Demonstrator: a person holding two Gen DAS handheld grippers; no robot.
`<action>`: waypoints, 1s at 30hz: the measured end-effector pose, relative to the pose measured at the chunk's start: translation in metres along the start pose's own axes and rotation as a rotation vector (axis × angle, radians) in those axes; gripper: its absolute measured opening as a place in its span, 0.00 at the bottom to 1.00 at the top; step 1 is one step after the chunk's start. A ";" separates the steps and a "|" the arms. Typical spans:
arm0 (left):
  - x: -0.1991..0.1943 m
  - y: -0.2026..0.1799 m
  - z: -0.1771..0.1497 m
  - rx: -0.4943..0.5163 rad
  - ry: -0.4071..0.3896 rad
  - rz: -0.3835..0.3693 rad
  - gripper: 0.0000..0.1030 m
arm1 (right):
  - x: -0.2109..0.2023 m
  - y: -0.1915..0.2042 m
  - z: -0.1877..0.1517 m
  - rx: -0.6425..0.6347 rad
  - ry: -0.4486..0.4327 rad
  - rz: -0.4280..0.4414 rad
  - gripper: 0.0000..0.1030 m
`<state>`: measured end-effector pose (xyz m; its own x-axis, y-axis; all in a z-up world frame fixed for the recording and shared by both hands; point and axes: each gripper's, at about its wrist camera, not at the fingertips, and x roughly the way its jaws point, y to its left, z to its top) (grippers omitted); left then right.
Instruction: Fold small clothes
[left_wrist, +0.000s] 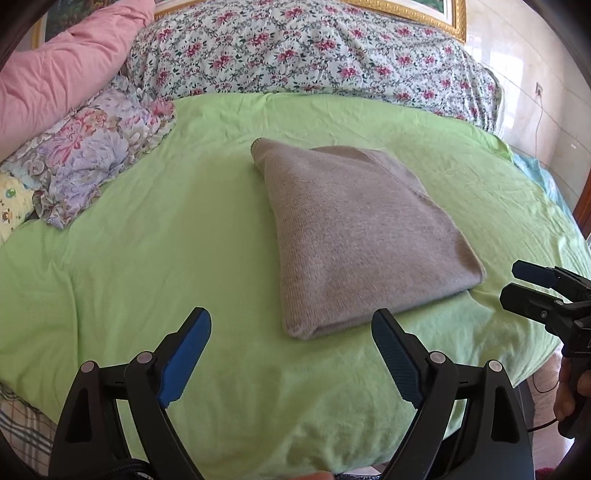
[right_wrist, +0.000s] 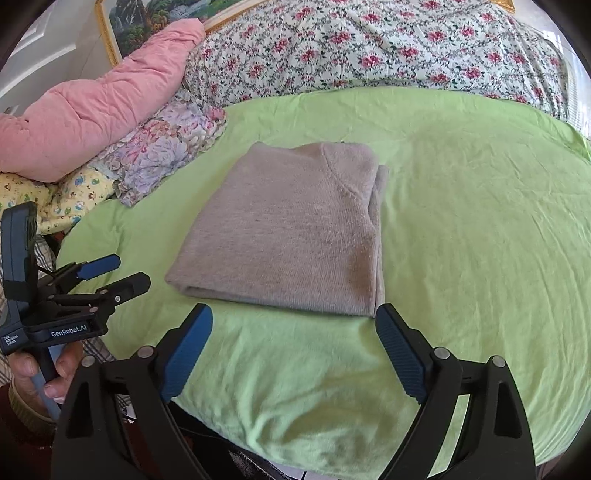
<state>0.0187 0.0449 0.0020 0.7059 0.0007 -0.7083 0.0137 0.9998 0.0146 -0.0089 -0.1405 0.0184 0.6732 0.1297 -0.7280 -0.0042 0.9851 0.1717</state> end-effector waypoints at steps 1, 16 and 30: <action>0.006 0.000 0.003 -0.001 0.008 0.004 0.88 | 0.005 -0.001 0.003 0.004 0.008 0.001 0.87; 0.043 -0.008 0.039 -0.028 0.048 0.043 0.92 | 0.056 -0.003 0.045 -0.004 0.083 -0.022 0.87; 0.059 -0.014 0.058 0.024 0.114 0.120 0.93 | 0.079 -0.017 0.067 0.023 0.165 -0.016 0.87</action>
<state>0.1015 0.0292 0.0008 0.6183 0.1240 -0.7761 -0.0481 0.9916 0.1201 0.0941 -0.1547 0.0030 0.5425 0.1323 -0.8296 0.0241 0.9847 0.1727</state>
